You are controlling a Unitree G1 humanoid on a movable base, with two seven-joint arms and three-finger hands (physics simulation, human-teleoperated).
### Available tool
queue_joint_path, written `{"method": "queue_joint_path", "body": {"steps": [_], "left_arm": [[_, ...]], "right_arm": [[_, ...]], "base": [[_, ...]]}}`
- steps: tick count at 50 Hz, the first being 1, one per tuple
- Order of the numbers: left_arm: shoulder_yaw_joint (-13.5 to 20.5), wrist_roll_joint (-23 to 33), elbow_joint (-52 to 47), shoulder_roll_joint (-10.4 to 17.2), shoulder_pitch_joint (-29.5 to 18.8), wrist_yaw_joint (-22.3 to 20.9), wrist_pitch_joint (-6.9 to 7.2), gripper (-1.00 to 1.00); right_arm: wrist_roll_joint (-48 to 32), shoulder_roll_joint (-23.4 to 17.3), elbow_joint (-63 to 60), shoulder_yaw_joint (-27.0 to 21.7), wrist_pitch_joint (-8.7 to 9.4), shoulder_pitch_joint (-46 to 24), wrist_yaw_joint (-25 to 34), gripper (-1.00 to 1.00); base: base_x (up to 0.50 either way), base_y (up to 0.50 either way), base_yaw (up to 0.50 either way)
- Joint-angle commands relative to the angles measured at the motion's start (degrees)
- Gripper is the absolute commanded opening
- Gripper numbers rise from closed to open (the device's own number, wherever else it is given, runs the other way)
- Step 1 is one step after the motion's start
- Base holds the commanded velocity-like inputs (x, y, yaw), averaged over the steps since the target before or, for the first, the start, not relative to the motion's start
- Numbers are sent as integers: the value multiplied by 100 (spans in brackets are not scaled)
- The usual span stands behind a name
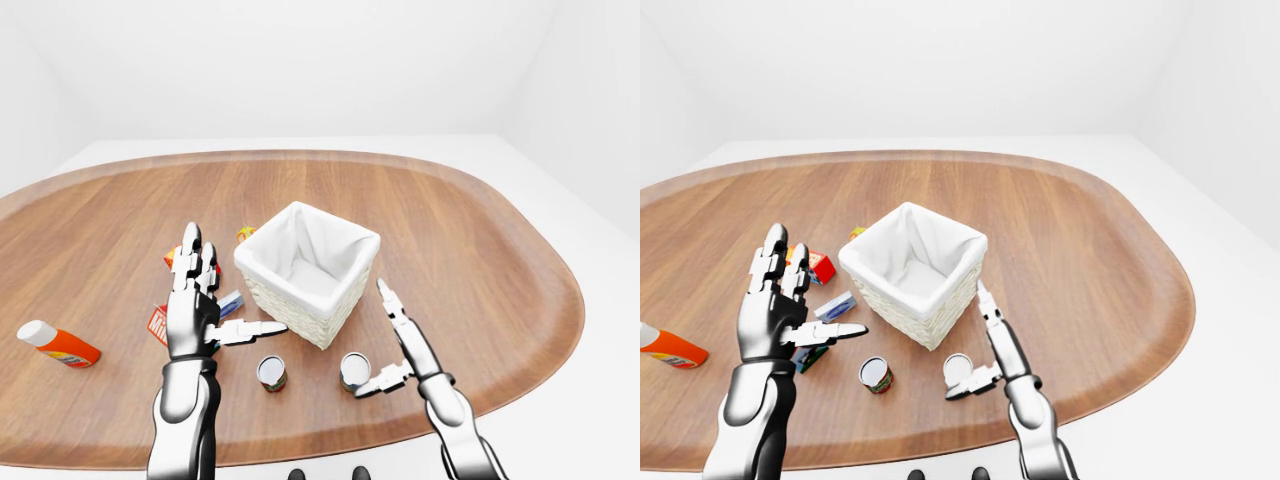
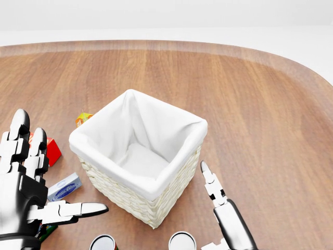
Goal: Pick up the alphabet soup, and put it in the basket.
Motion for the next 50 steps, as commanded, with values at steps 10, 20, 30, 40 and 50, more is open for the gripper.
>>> {"method": "queue_joint_path", "body": {"steps": [10, 20, 30, 40, 50], "left_arm": [[-26, 31, 60, -2, 7, -2, -62, 100], [-23, 21, -20, -4, 20, 3, 0, 100], [-23, 16, -32, -5, 11, 6, 25, 100], [-25, 13, -3, -9, 23, 6, -16, 100], [-34, 21, -13, -7, 26, 10, -12, 100]], "right_arm": [[-344, -48, 638, 171, -83, 36, 18, 100], [-453, -42, 866, 191, -83, -15, -23, 100], [-521, -30, 1052, 195, -83, -69, -97, 100], [-538, -9, 1269, 131, -83, -180, -197, 100], [-569, 15, 1457, 141, -83, -230, -296, 100]], "base": [[0, 0, 0], [0, 0, 0], [0, 0, 0], [0, 0, 0], [0, 0, 0]]}}
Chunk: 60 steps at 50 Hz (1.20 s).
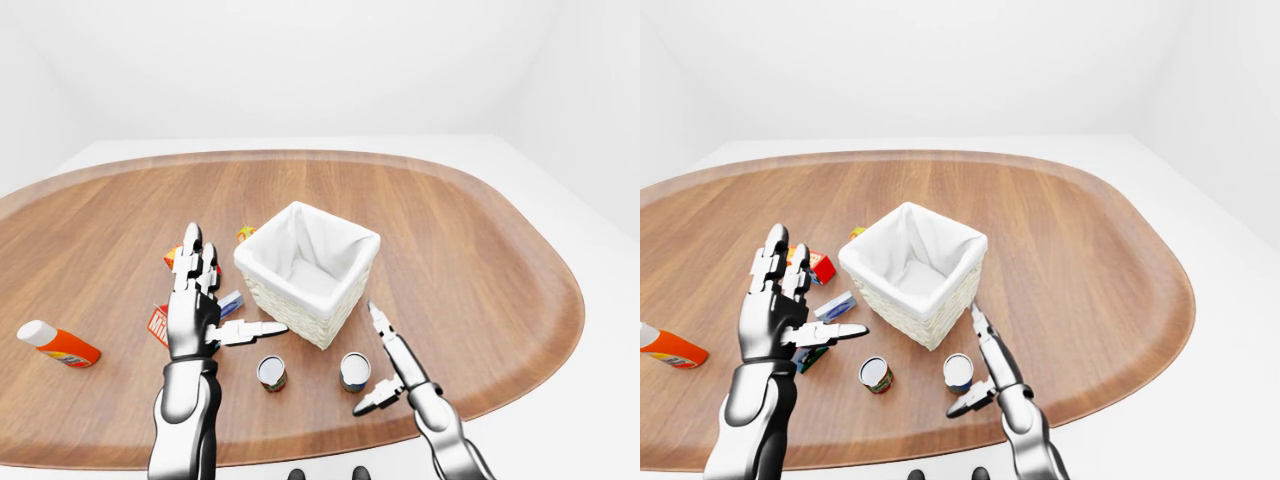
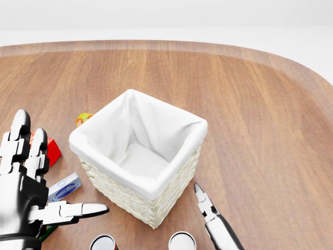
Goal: Pick up the alphabet soup, and put it in the basket.
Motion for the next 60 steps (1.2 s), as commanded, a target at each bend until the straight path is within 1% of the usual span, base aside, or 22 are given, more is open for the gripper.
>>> {"method": "queue_joint_path", "body": {"steps": [1, 8, 9, 17, 21, 22, 23, 26, 32, 34, 39, 41, 44, 47, 48, 50, 53, 60], "left_arm": [[0, -2, 21, 1, -3, 0, -14, 100], [0, 0, 20, 3, 0, -4, -16, 100], [-9, 9, -20, 0, 16, 1, 4, 100], [-10, 21, 42, 1, -6, -2, -29, 100], [-14, 26, 13, 2, 1, 2, -12, 100], [-11, 23, 34, 3, -3, -3, -25, 100], [-7, 24, 59, 5, -10, -4, -44, 100], [-19, 38, 50, 4, -16, 6, -30, 100], [-14, 39, 95, 6, -18, 2, -68, 100], [-21, 44, 75, 4, -9, 5, -56, 100], [-18, 49, 106, 7, -15, 1, -80, 100], [-23, 51, 52, 4, -1, 8, -39, 100], [-17, 53, 70, 5, 1, 3, -65, 100], [-16, 53, 58, 6, -9, 6, -42, 100], [-13, 54, 89, 8, -16, 2, -64, 100], [-18, 58, 52, 6, -6, 6, -36, 100], [-7, 58, 128, 11, -26, -2, -87, 100], [-18, 68, 76, 6, -13, 8, -49, 100]], "right_arm": [[-47, 16, 255, -14, 0, -89, -117, 100], [-71, 30, 415, -21, 0, -138, -211, 100], [-105, 33, 492, -1, 0, -140, -244, 100], [-137, 42, 759, -33, 0, -250, -342, 100], [-176, 59, 879, -6, 0, -265, -408, 100], [-179, 59, 901, -7, 0, -275, -415, 100], [-184, 58, 898, -9, 0, -278, -414, 100], [-157, 75, 852, -25, 0, -290, -418, 100], [-178, 93, 941, -1, 0, -317, -516, 100], [-181, 95, 903, 11, 0, -295, -503, 100], [-194, 107, 830, 58, 0, -250, -528, 100], [-189, 107, 855, 64, 0, -260, -541, 100], [-179, 108, 769, 74, 0, -216, -526, 100], [-177, 107, 796, 75, 0, -234, -536, 100], [-184, 118, 762, 89, 0, -222, -544, 100], [-184, 119, 762, 103, 0, -218, -559, 100], [-182, 125, 721, 124, 0, -189, -565, 100], [-183, 121, 844, 166, 0, -216, -579, 100]], "base": [[0, 0, 0], [0, 0, 0], [0, 0, 0], [0, 0, 0], [0, 0, 0], [0, 0, 0], [0, 0, 0], [0, 0, 0], [0, 0, 0], [0, 0, 0], [0, 0, 0], [0, 0, 0], [0, 0, 0], [0, 0, 0], [0, 0, 0], [0, 0, 0], [0, 0, 0], [0, 0, 0]]}}
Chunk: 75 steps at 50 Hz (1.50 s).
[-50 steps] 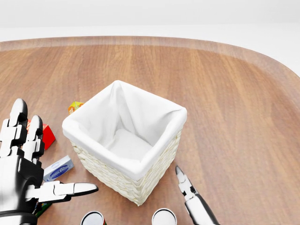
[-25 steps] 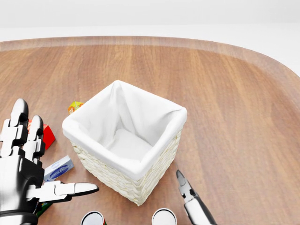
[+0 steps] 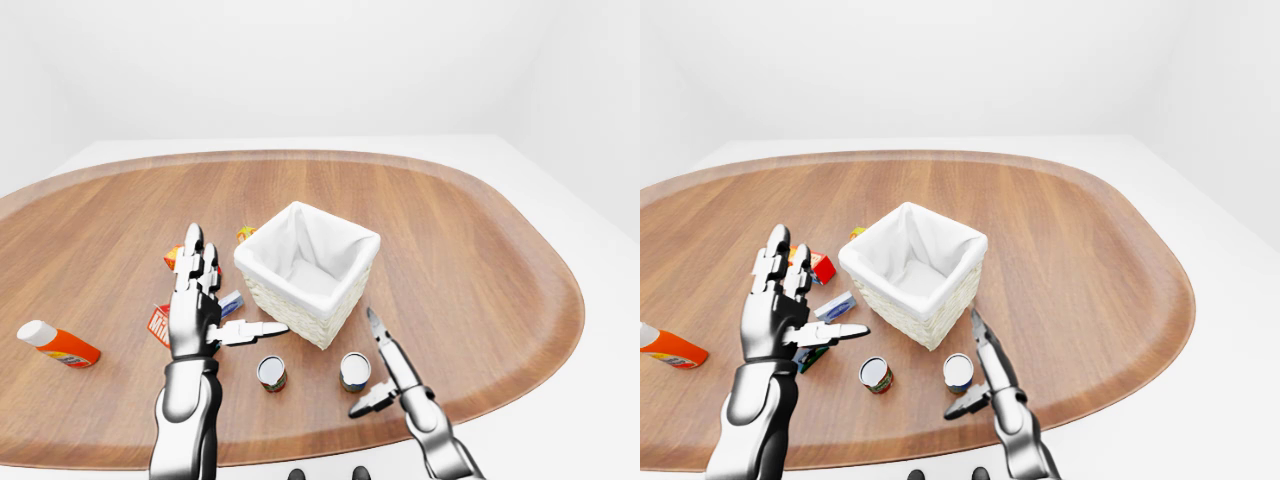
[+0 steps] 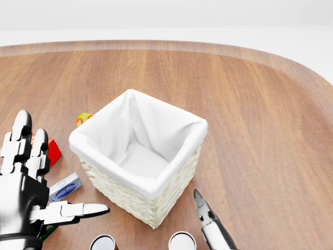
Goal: Pick up the alphabet soup, and put it in the basket.
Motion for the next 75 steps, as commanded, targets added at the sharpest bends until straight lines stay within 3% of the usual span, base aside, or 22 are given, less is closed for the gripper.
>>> {"method": "queue_joint_path", "body": {"steps": [1, 52, 61, 75], "left_arm": [[-6, 8, -27, -3, 4, 6, 25, 100], [-21, 27, 93, 2, -25, 15, -52, 100], [-50, 44, -30, -7, 23, 19, 27, 100], [-39, 47, 70, -1, -10, 15, -35, 100]], "right_arm": [[2, 5, 117, 60, 0, -19, -38, 100], [-80, 75, 968, 40, 0, -350, -54, 100], [-97, 87, 1054, 52, 0, -385, -49, 100], [-110, 105, 1183, 32, 0, -477, -52, 100]], "base": [[0, 0, 0], [0, 0, 0], [0, 0, 0], [0, 0, 0]]}}
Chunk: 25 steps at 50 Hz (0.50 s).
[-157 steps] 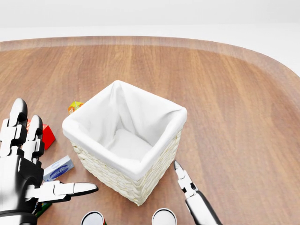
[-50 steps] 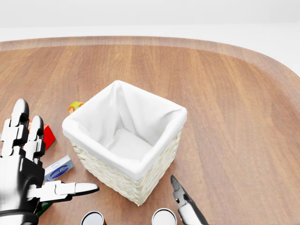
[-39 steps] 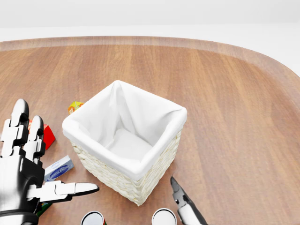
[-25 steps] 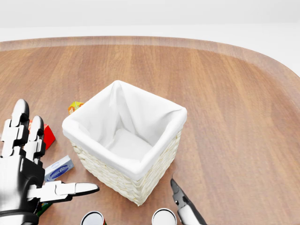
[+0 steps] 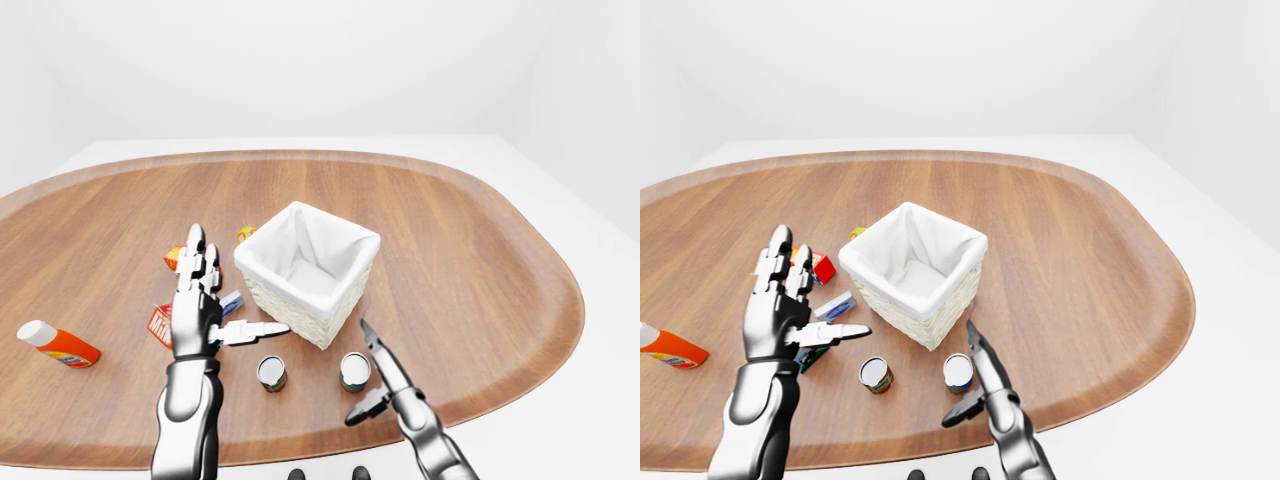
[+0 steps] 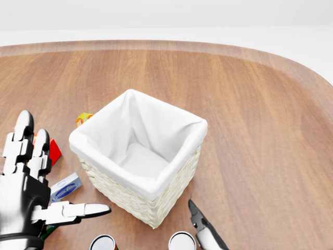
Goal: Pick up the alphabet soup, and put it in the basket.
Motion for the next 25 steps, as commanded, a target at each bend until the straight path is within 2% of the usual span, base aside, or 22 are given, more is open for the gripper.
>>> {"method": "queue_joint_path", "body": {"steps": [1, 25], "left_arm": [[2, 6, 40, 3, -14, 1, -26, 100], [-8, 10, 80, 3, -17, 3, -56, 100]], "right_arm": [[-3, 14, 126, -16, 0, -72, 11, 100], [-65, 38, 468, -27, 0, -250, 47, 100]], "base": [[0, 0, 0], [0, 0, 0]]}}
